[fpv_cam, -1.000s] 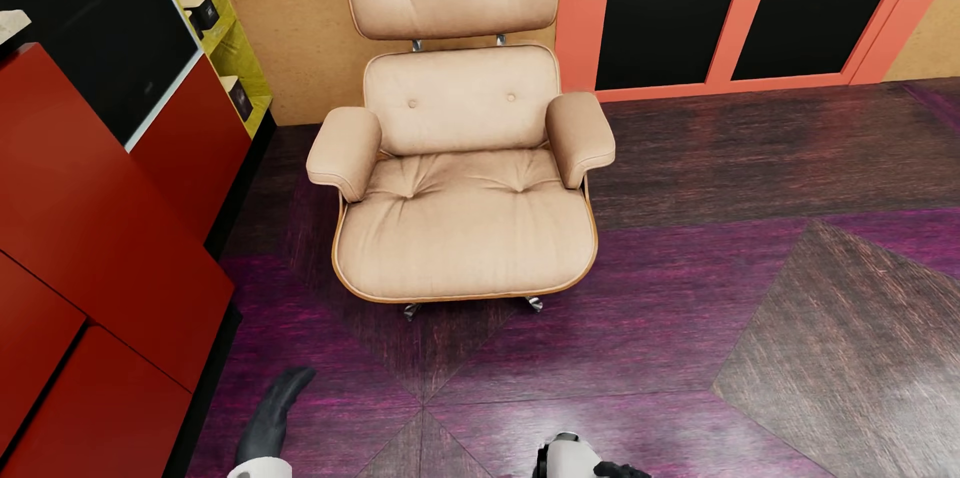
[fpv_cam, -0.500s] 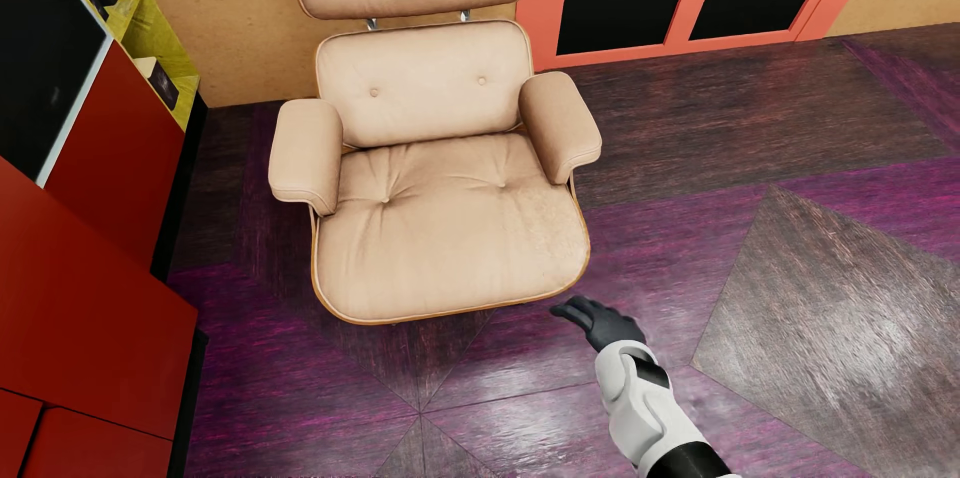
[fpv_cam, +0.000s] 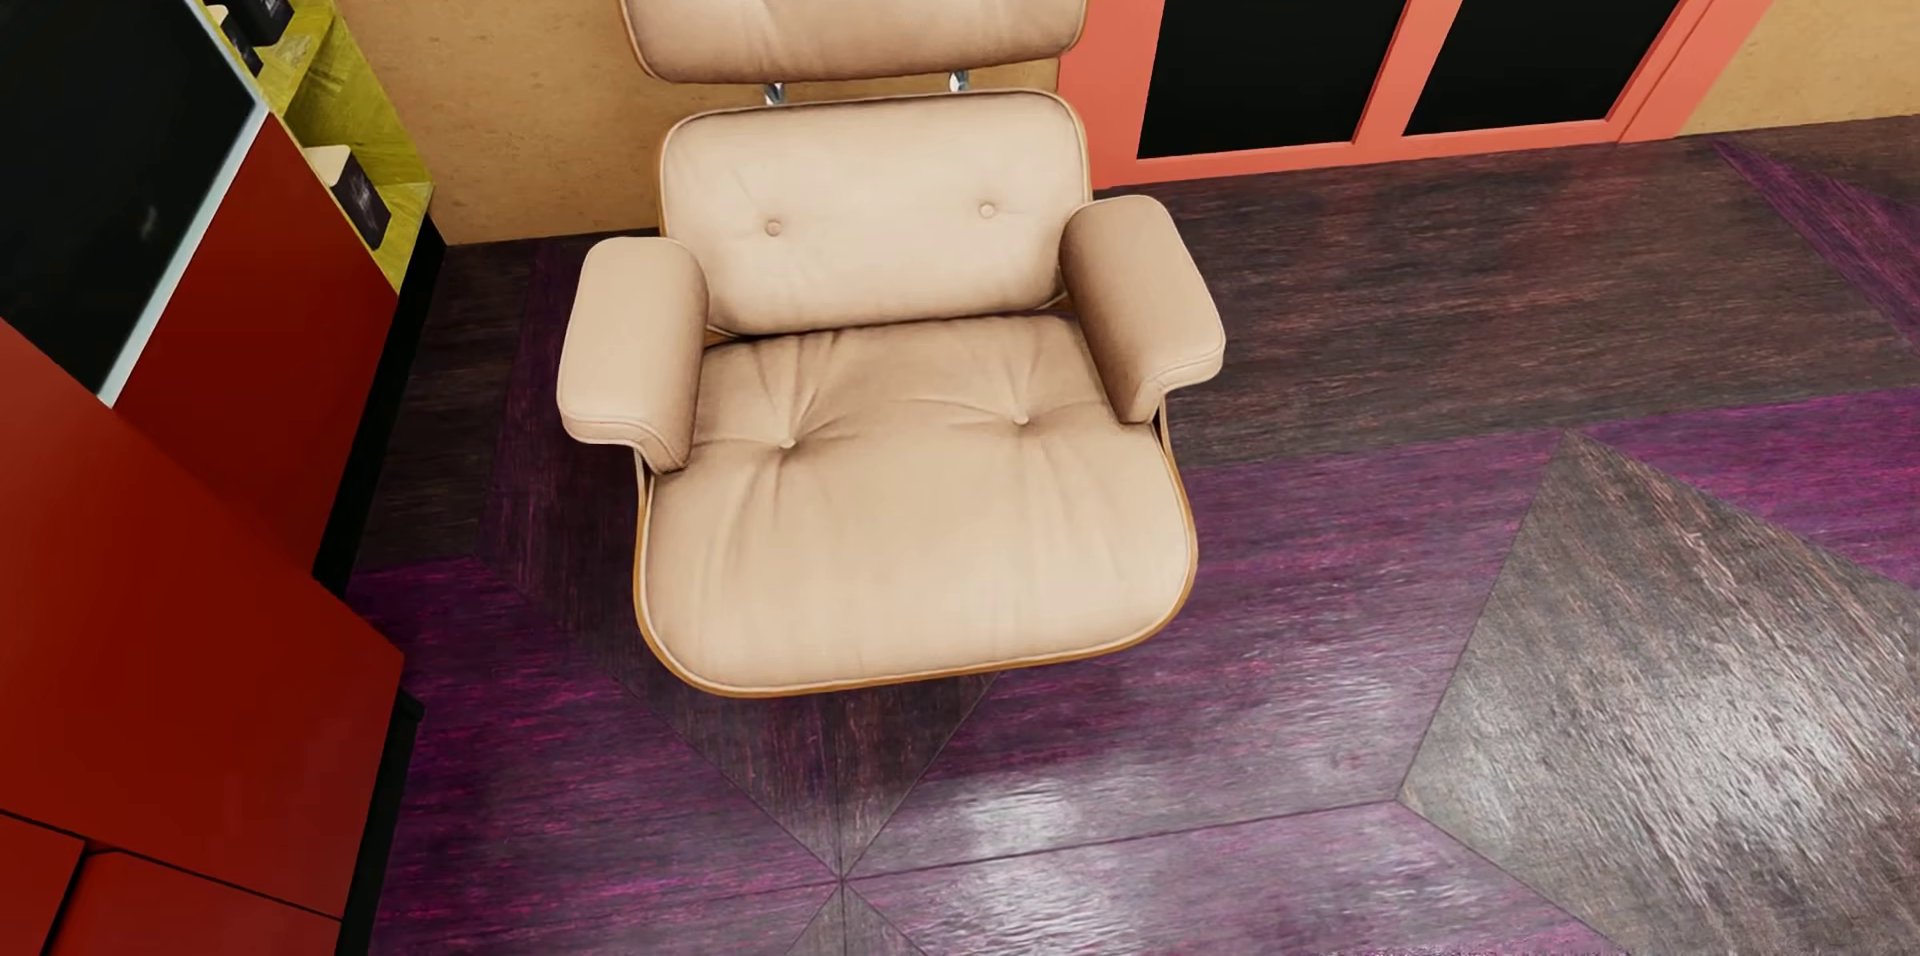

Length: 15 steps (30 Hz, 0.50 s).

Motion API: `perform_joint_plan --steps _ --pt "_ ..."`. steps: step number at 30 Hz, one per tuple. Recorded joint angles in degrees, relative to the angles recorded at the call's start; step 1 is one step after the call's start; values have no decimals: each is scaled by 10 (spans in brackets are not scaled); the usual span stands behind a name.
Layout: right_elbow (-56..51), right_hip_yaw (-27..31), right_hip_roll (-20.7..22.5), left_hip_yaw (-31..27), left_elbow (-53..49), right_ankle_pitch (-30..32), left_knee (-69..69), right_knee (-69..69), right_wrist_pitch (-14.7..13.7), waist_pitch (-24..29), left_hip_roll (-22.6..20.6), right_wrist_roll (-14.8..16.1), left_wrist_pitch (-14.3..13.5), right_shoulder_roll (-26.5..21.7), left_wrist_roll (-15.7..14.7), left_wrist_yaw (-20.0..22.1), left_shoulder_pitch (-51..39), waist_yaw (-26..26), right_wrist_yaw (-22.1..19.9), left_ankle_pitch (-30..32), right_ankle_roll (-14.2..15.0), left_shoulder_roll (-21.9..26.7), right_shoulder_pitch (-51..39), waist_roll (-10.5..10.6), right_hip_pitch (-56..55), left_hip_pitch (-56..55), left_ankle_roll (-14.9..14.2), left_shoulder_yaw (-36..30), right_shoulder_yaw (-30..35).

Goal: Move towards the leather armchair

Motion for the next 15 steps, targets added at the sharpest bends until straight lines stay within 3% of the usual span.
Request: perform_joint_plan --steps 2,3,6,10,15 --pt "-14 5 2 6 -2 0 -1 -5 -11 0 1 -50 1 -13 10 -5 -3 -4 -5 -3 0 0 -26 1 7 9 0 -2 37" --pt "-23 8 3 9 -7 0 1 -5 -10 0 3 -48 -2 -11 12 0 -4 -4 -8 -5 0 0 -38 2 8 11 0 0 31" --pt "-53 23 6 21 -33 -4 6 3 -29 0 7 10 -20 -2 7 11 -3 -1 -33 -13 2 6 -66 5 5 16 2 11 -12" --pt "-95 32 6 29 -58 -24 20 19 -46 1 10 8 -29 -14 2 20 -14 3 -63 -33 -1 9 -80 7 -1 15 -4 14 -8" --pt "-77 47 2 52 -88 -65 32 48 -32 2 14 11 -35 -26 -8 22 -15 10 -43 -84 13 1 -73 10 -5 26 9 9 2"
